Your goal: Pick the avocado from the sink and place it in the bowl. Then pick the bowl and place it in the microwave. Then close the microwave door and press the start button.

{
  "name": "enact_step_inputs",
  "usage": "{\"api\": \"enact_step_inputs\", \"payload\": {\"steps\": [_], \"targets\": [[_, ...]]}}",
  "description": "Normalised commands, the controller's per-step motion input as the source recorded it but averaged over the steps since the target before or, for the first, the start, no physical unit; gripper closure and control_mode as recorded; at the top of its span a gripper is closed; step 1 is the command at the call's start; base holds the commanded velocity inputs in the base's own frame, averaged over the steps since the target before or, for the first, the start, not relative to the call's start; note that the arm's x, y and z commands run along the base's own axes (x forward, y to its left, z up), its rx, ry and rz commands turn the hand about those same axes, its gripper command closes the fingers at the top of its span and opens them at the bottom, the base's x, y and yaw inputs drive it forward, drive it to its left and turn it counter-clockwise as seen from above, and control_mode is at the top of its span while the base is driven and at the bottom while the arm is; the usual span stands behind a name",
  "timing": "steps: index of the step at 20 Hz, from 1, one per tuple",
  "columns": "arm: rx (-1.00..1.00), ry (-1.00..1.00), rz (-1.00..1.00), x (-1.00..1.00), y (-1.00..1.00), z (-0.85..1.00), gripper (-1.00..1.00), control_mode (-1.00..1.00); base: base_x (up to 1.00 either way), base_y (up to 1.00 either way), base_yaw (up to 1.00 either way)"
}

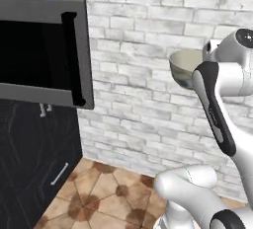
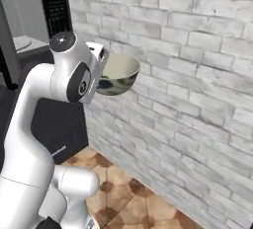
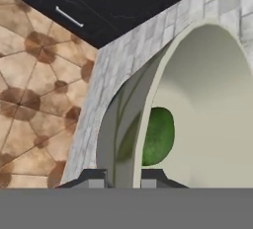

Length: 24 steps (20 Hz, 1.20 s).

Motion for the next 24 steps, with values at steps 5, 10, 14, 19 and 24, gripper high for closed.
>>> {"api": "enact_step_inputs", "payload": {"steps": [5, 10, 14, 19, 24], "targets": [[0.0, 0.0, 0.0, 0.0, 0.0, 0.0, 1.0, 1.0, 0.84, -0.48, 0.6], [0.0, 0.0, 0.0, 0.0, 0.0, 0.0, 1.0, 1.0, 0.3, -0.3, 0.63], [0.0, 0.0, 0.0, 0.0, 0.0, 0.0, 1.0, 1.0, 0.0, 0.03, 0.56], [0.0, 0.0, 0.0, 0.0, 0.0, 0.0, 1.0, 1.0, 0.3, 0.05, 0.46], [0.0, 0.0, 0.0, 0.0, 0.0, 0.0, 1.0, 1.0, 0.53, -0.29, 0.44]]}}
